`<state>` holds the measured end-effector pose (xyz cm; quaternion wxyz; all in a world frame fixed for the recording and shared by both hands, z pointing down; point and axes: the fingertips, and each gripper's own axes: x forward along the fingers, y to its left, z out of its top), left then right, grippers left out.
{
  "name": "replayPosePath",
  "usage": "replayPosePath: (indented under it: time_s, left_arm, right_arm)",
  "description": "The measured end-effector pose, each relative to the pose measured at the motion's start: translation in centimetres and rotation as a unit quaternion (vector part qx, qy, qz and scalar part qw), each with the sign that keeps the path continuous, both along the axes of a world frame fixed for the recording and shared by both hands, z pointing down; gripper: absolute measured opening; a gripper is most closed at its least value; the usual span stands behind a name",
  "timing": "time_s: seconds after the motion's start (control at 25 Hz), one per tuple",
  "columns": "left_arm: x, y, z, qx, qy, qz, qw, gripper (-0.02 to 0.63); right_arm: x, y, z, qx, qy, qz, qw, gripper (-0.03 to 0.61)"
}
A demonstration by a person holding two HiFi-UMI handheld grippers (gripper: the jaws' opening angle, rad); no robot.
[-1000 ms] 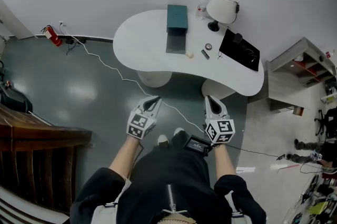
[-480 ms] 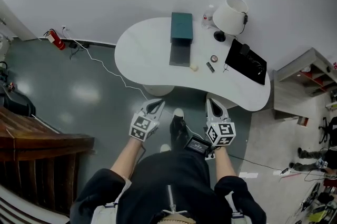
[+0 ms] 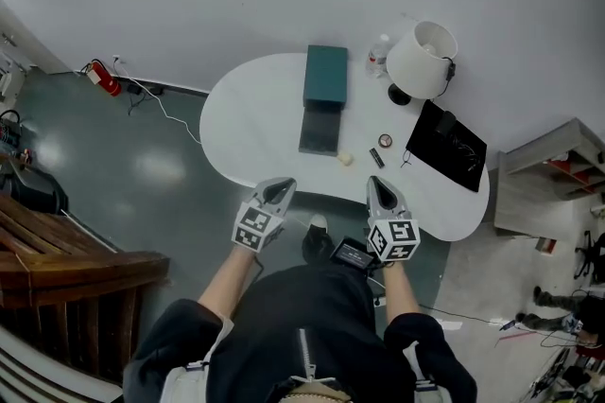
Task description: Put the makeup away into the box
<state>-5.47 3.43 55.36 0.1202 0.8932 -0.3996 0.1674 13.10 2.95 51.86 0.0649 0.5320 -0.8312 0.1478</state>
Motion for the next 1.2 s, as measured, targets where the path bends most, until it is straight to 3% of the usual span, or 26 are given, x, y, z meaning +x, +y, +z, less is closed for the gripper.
replayPosePath:
  time_s: [0.32, 0.6, 1.2]
  left_arm:
    - [0.9, -6.4, 0.3, -0.013, -0.022, -0.022, 0.9994, 0.014]
    - [0.6, -9.2, 0.6, -0.022, -0.025, -0.033, 0.9989, 0.014]
    - [0.6, -13.1, 2.9, -0.052, -0.014, 0.005, 0.9986, 0.014]
  right_arm:
    - [0.5, -6.8, 1.7, -0.018, -0.002, -0.037, 0.999, 0.006]
    - [-0.3, -9.4, 3.3, -0.043, 0.0, -0.058, 0.997, 0.006]
    - [-1.9, -12.2, 5.8, -0.082, 0.062, -0.09, 0.991, 0.017]
